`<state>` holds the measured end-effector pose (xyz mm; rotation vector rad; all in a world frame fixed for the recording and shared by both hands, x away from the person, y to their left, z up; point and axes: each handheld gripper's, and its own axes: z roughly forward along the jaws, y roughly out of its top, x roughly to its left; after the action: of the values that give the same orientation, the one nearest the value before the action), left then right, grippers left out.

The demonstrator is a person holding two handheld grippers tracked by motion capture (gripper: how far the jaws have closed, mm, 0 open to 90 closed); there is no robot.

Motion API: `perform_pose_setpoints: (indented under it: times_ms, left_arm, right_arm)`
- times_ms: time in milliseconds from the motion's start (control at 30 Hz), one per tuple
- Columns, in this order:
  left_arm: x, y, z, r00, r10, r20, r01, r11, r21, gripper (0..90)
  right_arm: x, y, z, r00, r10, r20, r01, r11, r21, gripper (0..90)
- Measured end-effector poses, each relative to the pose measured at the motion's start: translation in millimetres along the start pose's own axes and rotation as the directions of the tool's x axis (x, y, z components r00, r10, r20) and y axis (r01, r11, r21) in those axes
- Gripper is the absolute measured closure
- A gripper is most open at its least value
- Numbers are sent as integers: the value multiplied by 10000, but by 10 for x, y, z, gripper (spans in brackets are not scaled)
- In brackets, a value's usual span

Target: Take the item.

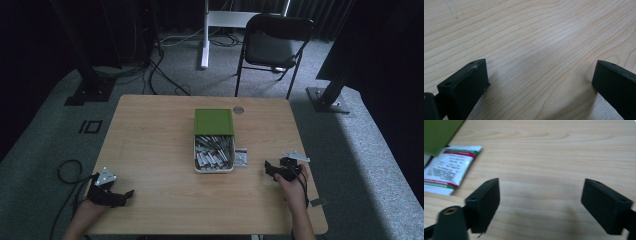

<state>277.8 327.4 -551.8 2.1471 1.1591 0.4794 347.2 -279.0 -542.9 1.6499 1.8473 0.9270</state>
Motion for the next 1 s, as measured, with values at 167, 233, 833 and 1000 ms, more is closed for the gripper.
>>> perform_pose_setpoints:
  times_ms: [167, 233, 833, 1000]
  left_arm:
    - [0, 0, 0, 10000, 1, -1, -1, 10000, 0, 14]
    - [0, 0, 0, 10000, 2, 1, -2, 10000, 0, 14]
    - [0, 0, 0, 10000, 3, 1, -3, 10000, -2, 14]
    - [0, 0, 0, 10000, 5, 0, -5, 10000, -4, 14]
  right_arm:
    - [-86, -80, -57, 9994, 90, 334, -97, 9998, 198, 142]
    - [-119, -116, -83, 9988, 138, 478, -150, 9996, 234, 142]
    - [-238, -381, -389, 9898, 504, 1331, -571, 9973, 469, 142]
    - [-256, -448, -393, 9880, 471, 1472, -568, 9964, 623, 142]
